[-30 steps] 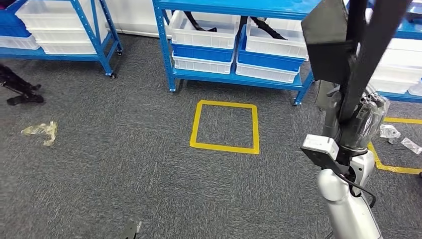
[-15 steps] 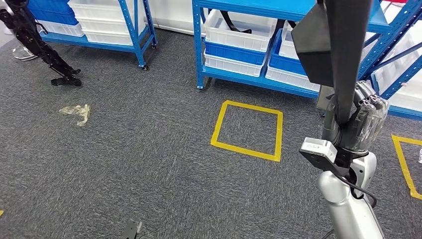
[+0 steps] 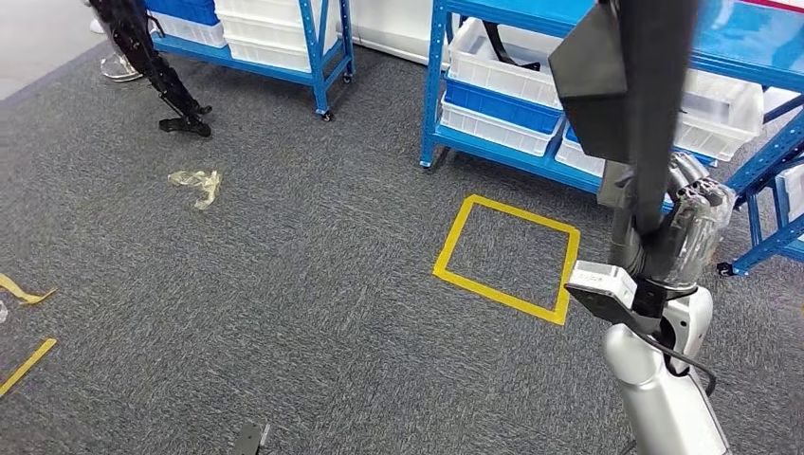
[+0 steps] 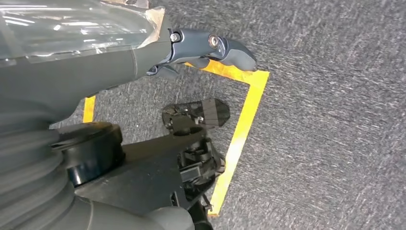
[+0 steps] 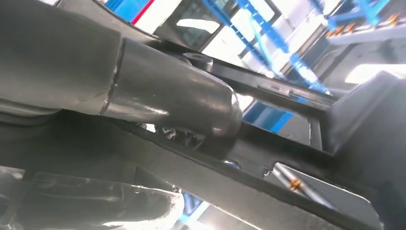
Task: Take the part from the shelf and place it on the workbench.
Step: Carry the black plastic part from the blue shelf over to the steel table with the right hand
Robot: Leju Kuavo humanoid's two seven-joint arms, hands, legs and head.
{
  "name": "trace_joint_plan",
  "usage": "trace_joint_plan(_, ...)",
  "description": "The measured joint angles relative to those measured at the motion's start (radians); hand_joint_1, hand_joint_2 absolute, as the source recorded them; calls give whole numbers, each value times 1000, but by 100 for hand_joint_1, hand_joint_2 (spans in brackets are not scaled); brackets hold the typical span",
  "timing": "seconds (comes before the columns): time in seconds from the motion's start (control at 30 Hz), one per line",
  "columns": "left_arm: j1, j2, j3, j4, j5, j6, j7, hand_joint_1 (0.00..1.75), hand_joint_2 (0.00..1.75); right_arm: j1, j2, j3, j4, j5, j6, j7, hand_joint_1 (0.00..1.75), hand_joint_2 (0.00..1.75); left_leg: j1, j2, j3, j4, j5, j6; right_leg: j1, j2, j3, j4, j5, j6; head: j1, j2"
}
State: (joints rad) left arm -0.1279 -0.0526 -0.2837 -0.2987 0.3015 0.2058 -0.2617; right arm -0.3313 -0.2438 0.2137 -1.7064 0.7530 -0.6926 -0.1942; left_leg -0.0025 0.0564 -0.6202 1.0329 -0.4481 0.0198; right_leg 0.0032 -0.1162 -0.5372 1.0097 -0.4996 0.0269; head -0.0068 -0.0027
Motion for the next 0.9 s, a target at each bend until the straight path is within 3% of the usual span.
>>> trace_joint_plan(0.03, 0, 0, 0, 0, -2, 1, 0, 0, 175, 0, 0, 1, 0, 3, 1, 2, 175, 0, 0, -11, -1, -2, 3, 7, -1, -2, -2, 2, -3, 4, 1, 0)
trace_joint_plan(0.1, -2, 0, -1, 0, -7, 3, 2, 0, 175, 1, -2, 1, 0, 10, 2, 8, 175, 0, 4, -33, -3, -7, 11, 21, -6, 35, -22, 45, -32, 7, 2, 0)
trace_joint_plan(0.17, -5, 0, -1, 0, -12, 10, 5, 0, 175, 5, -5, 0, 0, 14, 4, 14, 175, 0, 6, -56, -8, -9, 17, 30, -9, 89, -77, 164, -87, 0, 5, 0)
trace_joint_plan(0.23, -6, -1, -2, 0, -15, 28, 5, 0, 175, 14, -8, 0, 0, 18, 6, 17, 175, 0, 5, -82, -13, -8, 21, 34, -10, 109, -135, 282, -124, -2, 7, 0)
trace_joint_plan(0.27, -5, -1, -2, 0, -15, 40, 2, 0, 175, 19, -8, 1, 0, 20, 8, 17, 175, 0, 5, -96, -15, -8, 23, 34, -11, 111, -142, 296, -123, 3, 7, 0)
trace_joint_plan(0.3, -5, 0, -1, 0, -13, 49, -1, 0, 175, 23, -8, 1, 0, 21, 9, 18, 175, 0, 5, -109, -15, -8, 25, 32, -13, 114, -129, 268, -106, 10, 7, 0)
trace_joint_plan(0.33, -4, 0, -1, 0, -10, 58, -5, 0, 175, 26, -8, 1, 0, 21, 11, 17, 175, 0, 6, -122, -15, -8, 27, 29, -16, 121, -99, 208, -79, 19, 7, 0)
trace_joint_plan(0.4, -3, 1, 2, 0, -1, 70, -21, 0, 175, 29, -7, 1, 0, 15, 13, 14, 175, 0, 4, -146, -18, -6, 32, 21, -24, 157, -34, 71, -31, 29, 7, 0)
trace_joint_plan(0.47, 3, 2, 7, 0, 7, 91, -46, 0, 175, 36, -5, 1, 0, 5, 13, 9, 175, 0, 2, -165, -24, -8, 39, 8, -23, 175, -5, 15, -12, 24, 6, 0)
trace_joint_plan(0.53, 16, 3, 15, 0, 13, 122, -70, 0, 175, 44, 1, 2, 0, -5, 13, 2, 175, 0, 4, -177, -29, -12, 46, -5, -22, 157, -4, 13, -4, 11, 5, 0)
trace_joint_plan(0.6, 27, 6, 26, -1, 19, 150, -90, 0, 175, 48, 8, 3, 0, -15, 13, -6, 175, 0, 4, -140, -45, 18, 23, -14, -26, 138, -4, 10, 3, -4, 2, 0)
trace_joint_plan(0.67, 29, 7, 35, -2, 25, 168, -104, 0, 175, 49, 10, 3, 0, -23, 13, -12, 175, 0, 4, -86, -94, 126, -43, -22, -24, 114, -6, 9, 6, -16, -3, 0)
trace_joint_plan(0.73, 29, 7, 44, -4, 31, 181, -110, 0, 175, 50, 10, 4, 1, -29, 15, -17, 175, 0, 8, -69, -147, 253, -99, -28, -18, 87, -10, 9, 7, -22, -4, 0)
trace_joint_plan(0.77, 30, 6, 48, -4, 35, 189, -112, 0, 175, 50, 10, 4, 1, -31, 17, -20, 175, 0, 10, -66, -154, 279, -104, -30, -17, 74, -11, 9, 7, -23, -4, 0)
trace_joint_plan(0.8, 31, 6, 53, -4, 41, 199, -116, 0, 175, 50, 10, 4, 2, -32, 19, -23, 175, 0, 11, -62, -141, 265, -92, -31, -16, 61, -12, 9, 7, -23, -5, 0)
trace_joint_plan(0.83, 31, 5, 58, -6, 48, 211, -121, 0, 175, 49, 10, 4, 2, -34, 21, -26, 175, 0, 12, -54, -108, 214, -67, -29, -16, 49, -12, 9, 7, -23, -4, 0)
trace_joint_plan(0.9, 27, 3, 73, -12, 62, 231, -135, 0, 175, 46, 8, 5, 3, -39, 25, -31, 175, 0, 8, -12, -23, 75, -23, -22, -10, 27, -11, 11, 5, -20, -5, 0)
